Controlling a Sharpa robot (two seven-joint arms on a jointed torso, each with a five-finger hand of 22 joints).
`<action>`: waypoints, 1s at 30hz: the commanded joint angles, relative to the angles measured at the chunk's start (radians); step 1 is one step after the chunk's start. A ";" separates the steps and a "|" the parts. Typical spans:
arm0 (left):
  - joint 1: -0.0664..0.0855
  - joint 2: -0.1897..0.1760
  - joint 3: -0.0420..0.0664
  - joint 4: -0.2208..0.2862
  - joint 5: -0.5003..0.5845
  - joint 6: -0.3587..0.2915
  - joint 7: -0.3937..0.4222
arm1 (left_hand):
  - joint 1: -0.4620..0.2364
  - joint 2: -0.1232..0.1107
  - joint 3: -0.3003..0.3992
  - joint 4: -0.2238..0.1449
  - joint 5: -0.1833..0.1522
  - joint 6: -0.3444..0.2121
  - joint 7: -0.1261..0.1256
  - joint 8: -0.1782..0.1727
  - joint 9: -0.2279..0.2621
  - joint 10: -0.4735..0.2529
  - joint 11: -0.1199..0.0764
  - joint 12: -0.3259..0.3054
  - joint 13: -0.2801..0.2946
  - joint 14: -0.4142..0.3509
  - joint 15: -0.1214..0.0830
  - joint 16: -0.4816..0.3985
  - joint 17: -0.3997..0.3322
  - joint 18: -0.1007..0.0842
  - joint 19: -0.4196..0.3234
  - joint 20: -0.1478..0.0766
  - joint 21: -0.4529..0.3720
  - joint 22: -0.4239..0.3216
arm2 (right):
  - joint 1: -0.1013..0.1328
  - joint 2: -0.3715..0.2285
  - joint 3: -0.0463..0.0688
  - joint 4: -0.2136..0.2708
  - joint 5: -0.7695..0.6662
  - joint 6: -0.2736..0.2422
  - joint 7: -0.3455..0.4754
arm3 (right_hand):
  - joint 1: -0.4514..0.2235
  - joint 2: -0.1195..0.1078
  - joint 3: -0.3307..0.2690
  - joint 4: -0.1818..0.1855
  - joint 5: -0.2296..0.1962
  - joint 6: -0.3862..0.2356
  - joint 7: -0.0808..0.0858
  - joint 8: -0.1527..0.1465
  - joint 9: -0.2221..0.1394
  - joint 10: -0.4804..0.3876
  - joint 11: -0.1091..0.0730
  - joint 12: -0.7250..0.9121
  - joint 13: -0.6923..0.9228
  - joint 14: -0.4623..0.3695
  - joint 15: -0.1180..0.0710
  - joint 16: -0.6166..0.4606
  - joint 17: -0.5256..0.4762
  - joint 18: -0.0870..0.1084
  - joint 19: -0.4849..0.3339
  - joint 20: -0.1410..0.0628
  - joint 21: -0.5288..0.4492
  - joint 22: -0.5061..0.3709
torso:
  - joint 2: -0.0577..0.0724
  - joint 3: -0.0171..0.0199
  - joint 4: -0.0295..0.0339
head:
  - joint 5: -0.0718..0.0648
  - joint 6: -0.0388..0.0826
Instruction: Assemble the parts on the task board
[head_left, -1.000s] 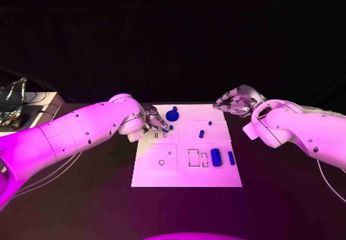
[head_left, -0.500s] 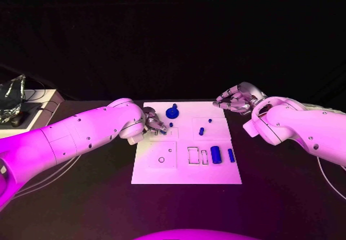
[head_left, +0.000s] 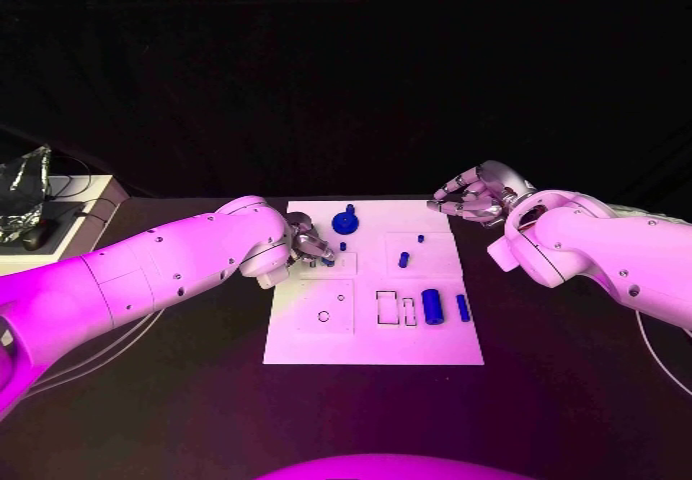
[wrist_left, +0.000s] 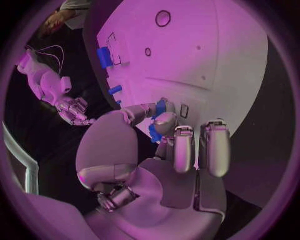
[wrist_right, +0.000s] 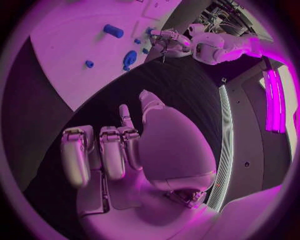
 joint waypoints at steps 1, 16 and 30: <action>-0.003 0.003 -0.001 0.003 -0.008 0.016 -0.015 | 0.013 0.006 0.077 -0.072 0.003 0.087 -0.096 0.038 0.286 -0.002 -0.007 -0.007 -0.003 0.107 -0.007 0.005 0.261 -0.013 0.003 -0.004 0.002 0.091 | 0.000 -0.001 0.000 0.002 -0.008 0.014 0.007 | -0.012 0.000 0.006 -0.002 0.003 -0.008 -0.001 0.005 0.002 0.095 -0.005 0.000 0.254 0.100 -0.006 -0.001 0.240 -0.011 0.086 -0.009 -0.006 0.232 | 0.000 0.0007 -0.0004 | 0.000 -0.002; -0.003 0.010 -0.001 0.008 -0.084 0.066 -0.029 | 0.016 0.003 0.079 -0.075 0.003 0.085 -0.097 0.040 0.291 -0.006 -0.008 -0.016 -0.017 0.106 -0.007 0.005 0.261 -0.013 0.004 -0.005 0.002 0.092 | -0.001 0.000 0.000 0.000 -0.008 0.017 0.008 | -0.014 -0.001 0.007 -0.002 0.005 -0.009 -0.001 0.006 0.002 0.095 -0.005 0.000 0.254 0.100 -0.006 -0.001 0.240 -0.011 0.086 -0.009 -0.005 0.232 | -0.001 0.0016 -0.0001 | 0.002 -0.010; -0.003 0.015 -0.001 0.001 -0.121 0.064 -0.039 | 0.017 0.001 0.079 -0.076 0.002 0.086 -0.097 0.042 0.293 -0.007 -0.008 -0.021 -0.025 0.106 -0.007 0.004 0.259 -0.013 0.003 -0.005 0.002 0.091 | -0.001 -0.001 0.000 0.000 -0.008 0.016 0.008 | -0.014 -0.001 0.007 -0.002 0.005 -0.009 -0.001 0.006 0.002 0.095 -0.005 0.000 0.254 0.100 -0.006 -0.001 0.240 -0.011 0.086 -0.009 -0.005 0.232 | -0.001 0.0015 0.0000 | 0.004 -0.014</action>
